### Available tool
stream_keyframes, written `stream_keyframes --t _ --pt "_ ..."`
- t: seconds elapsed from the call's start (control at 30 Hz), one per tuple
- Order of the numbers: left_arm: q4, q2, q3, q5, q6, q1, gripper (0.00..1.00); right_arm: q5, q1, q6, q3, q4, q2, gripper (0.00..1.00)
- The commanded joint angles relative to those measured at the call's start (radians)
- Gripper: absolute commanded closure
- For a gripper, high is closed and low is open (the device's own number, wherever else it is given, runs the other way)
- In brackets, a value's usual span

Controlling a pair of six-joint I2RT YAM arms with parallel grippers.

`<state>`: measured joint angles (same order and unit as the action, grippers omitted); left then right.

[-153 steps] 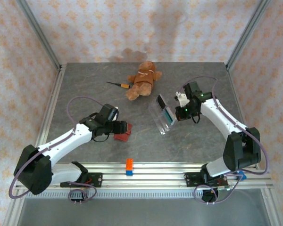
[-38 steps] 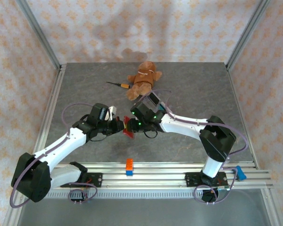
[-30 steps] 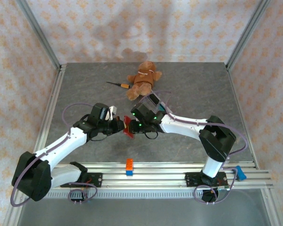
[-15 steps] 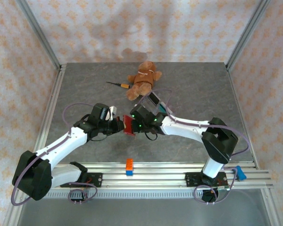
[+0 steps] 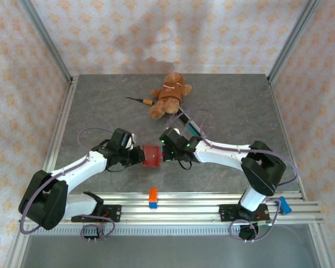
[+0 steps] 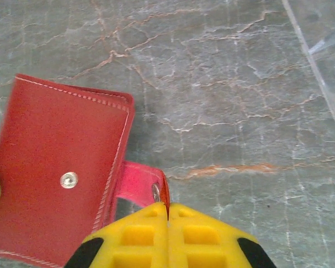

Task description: Put the credit cards into the card holder

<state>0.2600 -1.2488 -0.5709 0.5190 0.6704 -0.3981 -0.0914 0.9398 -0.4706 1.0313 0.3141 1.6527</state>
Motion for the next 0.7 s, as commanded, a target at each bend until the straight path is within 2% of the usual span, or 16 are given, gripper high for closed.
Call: stream_keyframes --t 0.0,0.03,0.17,0.3,0.57,0.67 --pt "-0.023 -0.026 0.01 -0.015 -0.029 0.008 0.57 -0.052 -0.004 0.013 -0.012 -0.04 -0.038 1.0" --pt "-0.035 -0.032 0.015 -0.01 -0.025 0.008 0.53 -0.062 -0.003 0.012 -0.006 -0.037 -0.042 1.0" --pt "-0.058 -0.042 0.007 0.032 -0.02 0.008 0.48 -0.084 0.0 0.01 0.009 -0.004 -0.073 1.0" --pt "-0.057 -0.024 0.002 0.058 -0.04 0.008 0.37 -0.138 -0.001 0.009 0.027 0.015 -0.109 1.0" --pt "-0.082 -0.035 -0.012 0.108 -0.031 0.009 0.35 -0.199 -0.001 -0.012 0.032 -0.021 -0.148 1.0" --pt "-0.102 -0.041 -0.019 0.126 -0.037 0.008 0.29 -0.228 0.0 -0.004 0.025 -0.046 -0.146 1.0"
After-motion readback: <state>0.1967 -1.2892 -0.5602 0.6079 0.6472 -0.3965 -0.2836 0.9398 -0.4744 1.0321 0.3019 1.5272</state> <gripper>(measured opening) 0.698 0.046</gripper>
